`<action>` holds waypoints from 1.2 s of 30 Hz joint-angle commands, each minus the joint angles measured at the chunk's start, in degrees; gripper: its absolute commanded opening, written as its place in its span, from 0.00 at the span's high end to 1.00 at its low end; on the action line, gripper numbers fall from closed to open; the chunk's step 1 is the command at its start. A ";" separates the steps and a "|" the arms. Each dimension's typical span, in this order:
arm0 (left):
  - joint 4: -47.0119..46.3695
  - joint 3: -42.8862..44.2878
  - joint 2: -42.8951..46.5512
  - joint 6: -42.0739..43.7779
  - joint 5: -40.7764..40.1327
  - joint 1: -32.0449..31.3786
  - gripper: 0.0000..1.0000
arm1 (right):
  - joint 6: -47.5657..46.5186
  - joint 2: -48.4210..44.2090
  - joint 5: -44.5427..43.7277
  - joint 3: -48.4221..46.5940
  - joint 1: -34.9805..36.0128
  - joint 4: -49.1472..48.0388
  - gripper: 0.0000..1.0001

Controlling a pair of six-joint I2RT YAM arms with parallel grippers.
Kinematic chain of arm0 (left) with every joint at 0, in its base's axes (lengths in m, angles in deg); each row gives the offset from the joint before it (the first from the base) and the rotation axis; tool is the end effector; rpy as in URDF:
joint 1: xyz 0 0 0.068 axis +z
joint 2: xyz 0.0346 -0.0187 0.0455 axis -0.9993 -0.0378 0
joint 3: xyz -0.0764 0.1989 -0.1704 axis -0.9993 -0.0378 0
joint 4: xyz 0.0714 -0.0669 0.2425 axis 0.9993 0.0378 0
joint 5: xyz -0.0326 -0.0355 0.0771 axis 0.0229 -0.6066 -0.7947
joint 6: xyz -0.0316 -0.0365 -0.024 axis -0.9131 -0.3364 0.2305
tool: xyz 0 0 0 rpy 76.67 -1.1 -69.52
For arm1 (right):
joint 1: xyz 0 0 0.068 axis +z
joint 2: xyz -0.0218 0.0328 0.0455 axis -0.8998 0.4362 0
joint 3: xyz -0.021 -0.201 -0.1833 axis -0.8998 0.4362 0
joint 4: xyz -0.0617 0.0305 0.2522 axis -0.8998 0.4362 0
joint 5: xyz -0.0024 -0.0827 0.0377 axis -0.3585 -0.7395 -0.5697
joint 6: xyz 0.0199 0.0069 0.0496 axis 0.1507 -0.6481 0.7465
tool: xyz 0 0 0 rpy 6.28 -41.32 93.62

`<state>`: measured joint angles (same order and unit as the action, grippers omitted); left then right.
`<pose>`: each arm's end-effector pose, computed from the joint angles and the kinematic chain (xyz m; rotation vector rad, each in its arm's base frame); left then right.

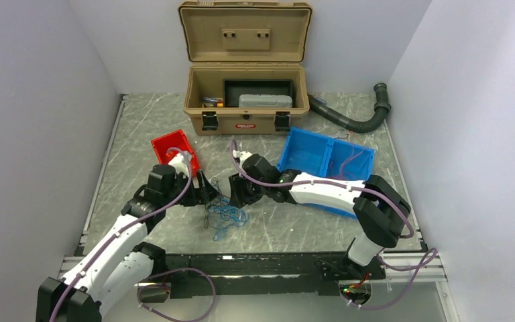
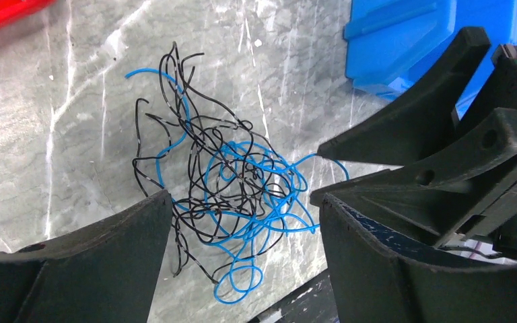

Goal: Untangle the cables

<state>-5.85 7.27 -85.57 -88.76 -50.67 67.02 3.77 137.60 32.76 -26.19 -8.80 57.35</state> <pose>0.1594 -0.0719 0.2204 -0.0633 2.2816 -0.8379 0.1949 0.2906 0.2086 -0.6683 2.4123 0.8356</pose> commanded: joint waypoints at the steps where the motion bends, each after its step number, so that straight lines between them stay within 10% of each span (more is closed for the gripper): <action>1: -2.24 -1.14 -1.53 -1.14 2.28 -0.17 0.18 | 5.15 -3.43 5.39 1.97 0.09 -3.64 0.56; 7: -1.64 -3.82 -3.13 -2.01 3.44 -0.65 0.19 | 8.47 -4.75 9.31 3.68 0.11 -4.56 0.64; 12: -3.11 -5.96 -4.76 -1.79 4.43 -0.97 0.22 | 8.26 -2.49 7.23 2.32 0.13 -1.06 0.36; 22: -5.21 -4.87 -4.16 -1.46 4.73 -1.06 0.65 | 9.34 -1.38 4.44 3.73 0.09 -1.38 0.33; 30: -5.81 -4.08 -1.59 -1.37 5.48 -1.13 1.00 | 9.26 1.17 0.96 3.39 0.08 0.80 0.12; 33: -6.62 -4.62 -0.39 -2.17 5.73 -1.15 1.00 | 9.57 0.98 0.81 4.12 0.17 0.53 0.26; 36: -5.61 -4.51 0.35 -1.86 4.39 -1.11 1.00 | 10.34 -1.86 1.24 6.21 0.11 -2.09 0.61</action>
<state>-9.55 1.24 -86.75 -90.22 -46.28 66.06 12.85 138.78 35.06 -21.82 -8.80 57.62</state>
